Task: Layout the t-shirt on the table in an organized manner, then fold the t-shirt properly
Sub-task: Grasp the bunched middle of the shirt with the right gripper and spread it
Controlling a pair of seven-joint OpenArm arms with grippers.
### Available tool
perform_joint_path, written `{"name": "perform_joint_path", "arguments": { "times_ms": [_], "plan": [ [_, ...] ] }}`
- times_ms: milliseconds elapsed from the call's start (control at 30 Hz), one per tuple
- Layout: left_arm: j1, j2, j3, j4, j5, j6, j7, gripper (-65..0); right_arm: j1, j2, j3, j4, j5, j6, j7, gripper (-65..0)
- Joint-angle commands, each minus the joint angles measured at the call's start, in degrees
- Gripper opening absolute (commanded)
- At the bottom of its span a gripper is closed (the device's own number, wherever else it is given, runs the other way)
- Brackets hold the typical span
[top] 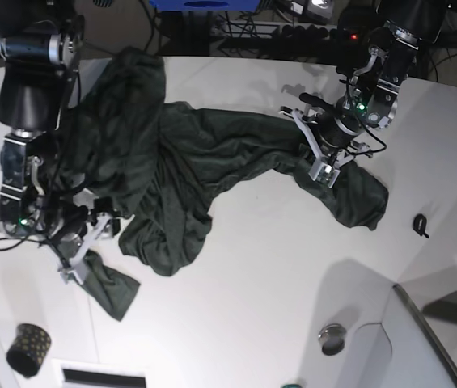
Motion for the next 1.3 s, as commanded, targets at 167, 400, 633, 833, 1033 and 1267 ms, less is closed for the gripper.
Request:
{"name": "perform_joint_path", "arguments": {
  "times_ms": [167, 400, 633, 833, 1033, 1267],
  "plan": [
    [-0.5, -0.37, -0.2, 0.77, 0.01, 0.04, -0.07, -59.4, 2.49, -0.24, -0.28, -7.9, 0.57, -0.21, 3.84, -24.6],
    [-0.23, -0.37, -0.2, 0.6, -0.08, 0.04, -0.07, -59.4, 3.11, -0.24, -0.28, -12.91, 0.57, -0.21, 5.87, -25.4],
    [0.03, -0.46, -0.2, 0.69, 0.01, 0.04, -0.07, -59.4, 3.28, -0.24, 0.16, -11.86, 0.57, -0.21, 6.04, -50.7],
    [-0.32, -0.46, -0.2, 1.13, -0.17, 0.04, 0.11, -59.4, 2.84, -0.59, 0.25, -2.36, 0.66, -0.21, 3.76, -64.1],
    [-0.06, -0.46, -0.2, 3.68, -0.26, 0.04, 0.29, -59.4, 1.79, -1.73, 0.16, 11.44, 0.75, 0.14, -5.74, -64.5],
    [-0.5, -0.11, -6.62, 4.99, -0.17, 0.04, 0.37, -59.4, -8.32, -7.89, -5.11, 34.03, 0.83, 4.88, -14.53, -64.5]
  ]
}}
